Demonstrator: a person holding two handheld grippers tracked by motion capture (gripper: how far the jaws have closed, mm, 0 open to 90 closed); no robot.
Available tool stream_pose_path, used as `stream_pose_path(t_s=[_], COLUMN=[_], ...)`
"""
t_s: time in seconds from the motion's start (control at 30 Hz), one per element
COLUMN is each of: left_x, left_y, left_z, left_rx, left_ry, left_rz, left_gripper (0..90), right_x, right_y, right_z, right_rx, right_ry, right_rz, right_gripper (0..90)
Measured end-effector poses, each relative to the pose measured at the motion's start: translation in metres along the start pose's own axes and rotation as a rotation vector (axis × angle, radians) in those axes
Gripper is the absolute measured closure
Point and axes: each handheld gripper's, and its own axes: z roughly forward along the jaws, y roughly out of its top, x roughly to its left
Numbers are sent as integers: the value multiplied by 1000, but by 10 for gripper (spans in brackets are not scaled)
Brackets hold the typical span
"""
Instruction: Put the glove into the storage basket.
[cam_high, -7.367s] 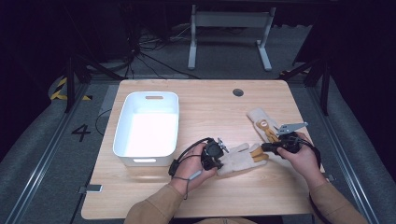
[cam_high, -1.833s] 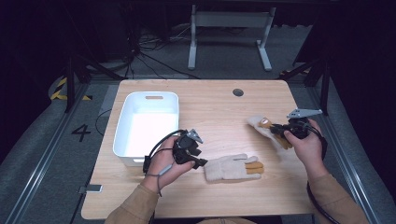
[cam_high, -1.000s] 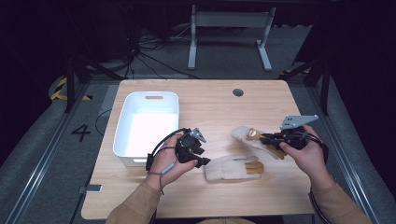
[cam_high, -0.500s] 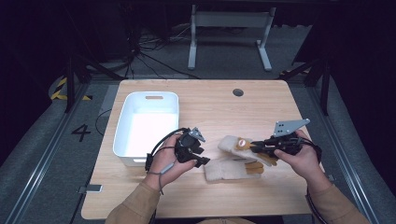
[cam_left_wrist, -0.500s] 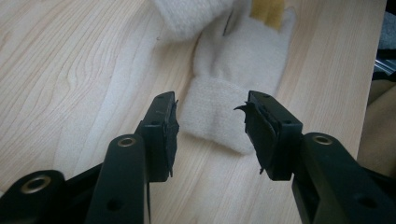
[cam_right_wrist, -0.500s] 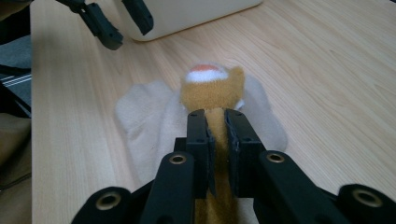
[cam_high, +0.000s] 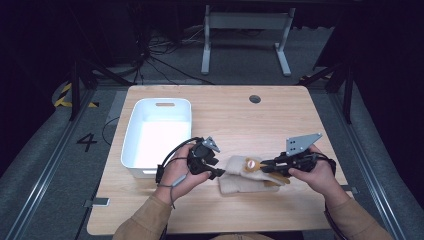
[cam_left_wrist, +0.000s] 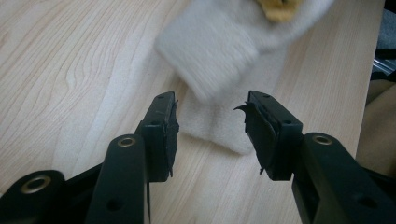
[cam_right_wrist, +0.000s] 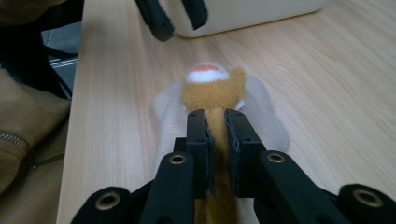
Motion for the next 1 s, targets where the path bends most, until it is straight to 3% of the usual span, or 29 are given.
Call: stream_pose_path(t_s=[0.1, 0.2, 0.23, 0.33, 0.43, 0.5, 0.63, 0.8, 1.0], left_x=[0, 0, 0, 0, -1, -2, -2, -3, -2], left_y=[0, 0, 0, 0, 0, 1, 3, 6, 13], left_z=[0, 0, 0, 0, 2, 4, 8, 14, 20], left_rx=[3, -1, -3, 0, 12, 23, 58, 94, 128], left_ry=[-2, 1, 0, 1, -3, -6, -16, -31, -34], left_rz=[0, 2, 2, -5, -2, -5, 5, 10, 28], left_gripper=[545, 545, 545, 544, 541, 536, 526, 524, 524], right_x=[-2, -7, -7, -9, -8, -7, -6, -5, -5], right_y=[-5, -12, -12, -18, -20, -21, -21, -23, -31], right_z=[6, 14, 14, 23, 26, 27, 22, 9, -8], right_rx=[18, 106, 106, 185, 212, 221, 210, 200, 236], right_ry=[19, 34, 34, 51, 55, 61, 47, 9, -62], right_rz=[-7, 6, 6, 18, 22, 37, 44, 71, 116], right_gripper=[803, 778, 778, 720, 685, 614, 581, 575, 598])
